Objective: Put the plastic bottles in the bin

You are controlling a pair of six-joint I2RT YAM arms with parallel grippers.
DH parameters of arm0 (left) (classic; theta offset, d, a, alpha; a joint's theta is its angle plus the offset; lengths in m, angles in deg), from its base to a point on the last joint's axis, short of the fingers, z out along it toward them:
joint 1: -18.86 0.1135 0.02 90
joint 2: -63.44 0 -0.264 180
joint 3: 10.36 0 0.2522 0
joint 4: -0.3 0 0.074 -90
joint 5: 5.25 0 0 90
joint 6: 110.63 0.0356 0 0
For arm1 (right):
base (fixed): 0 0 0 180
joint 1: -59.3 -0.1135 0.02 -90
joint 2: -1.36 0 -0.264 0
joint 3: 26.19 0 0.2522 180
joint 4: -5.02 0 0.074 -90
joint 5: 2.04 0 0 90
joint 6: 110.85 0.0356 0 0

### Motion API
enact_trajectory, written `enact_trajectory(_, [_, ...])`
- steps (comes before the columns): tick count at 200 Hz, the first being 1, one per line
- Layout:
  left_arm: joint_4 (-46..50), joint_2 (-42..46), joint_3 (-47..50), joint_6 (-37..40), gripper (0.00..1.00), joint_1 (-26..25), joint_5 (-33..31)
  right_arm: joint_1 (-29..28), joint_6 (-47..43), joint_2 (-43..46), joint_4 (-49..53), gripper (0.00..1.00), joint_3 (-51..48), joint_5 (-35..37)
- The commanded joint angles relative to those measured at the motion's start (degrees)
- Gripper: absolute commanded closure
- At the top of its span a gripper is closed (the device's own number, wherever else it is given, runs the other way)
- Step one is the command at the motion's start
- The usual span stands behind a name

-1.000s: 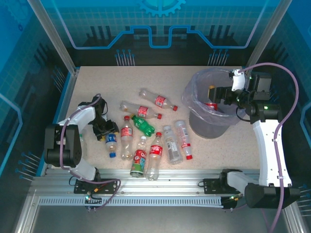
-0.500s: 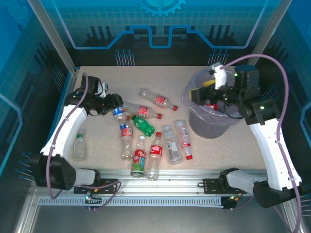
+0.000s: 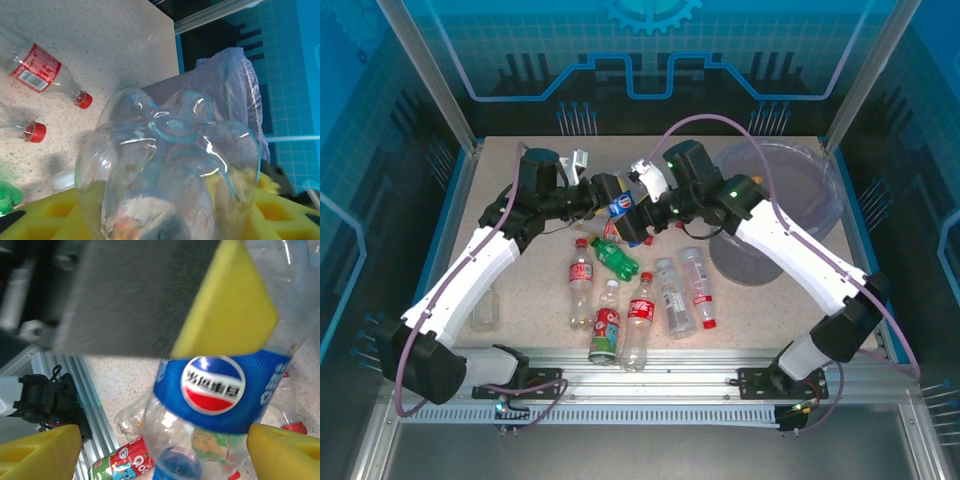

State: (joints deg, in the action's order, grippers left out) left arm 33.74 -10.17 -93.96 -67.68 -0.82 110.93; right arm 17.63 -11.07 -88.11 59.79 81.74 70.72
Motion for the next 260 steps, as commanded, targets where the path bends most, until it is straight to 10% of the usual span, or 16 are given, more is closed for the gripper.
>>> enact_trajectory(1, [-4.97, 0.38, 1.1, -3.8, 0.49, -0.52, 2.88, -0.29, 1.5, -0.8, -3.82, 0.12, 1.65, 1.44])
enact_trajectory(260, [-9.78, -0.92, 1.2, -5.46, 0.4, -0.27, 1.73, 6.56, 4.72, -1.64, -10.47, 0.41, -4.03, -4.67])
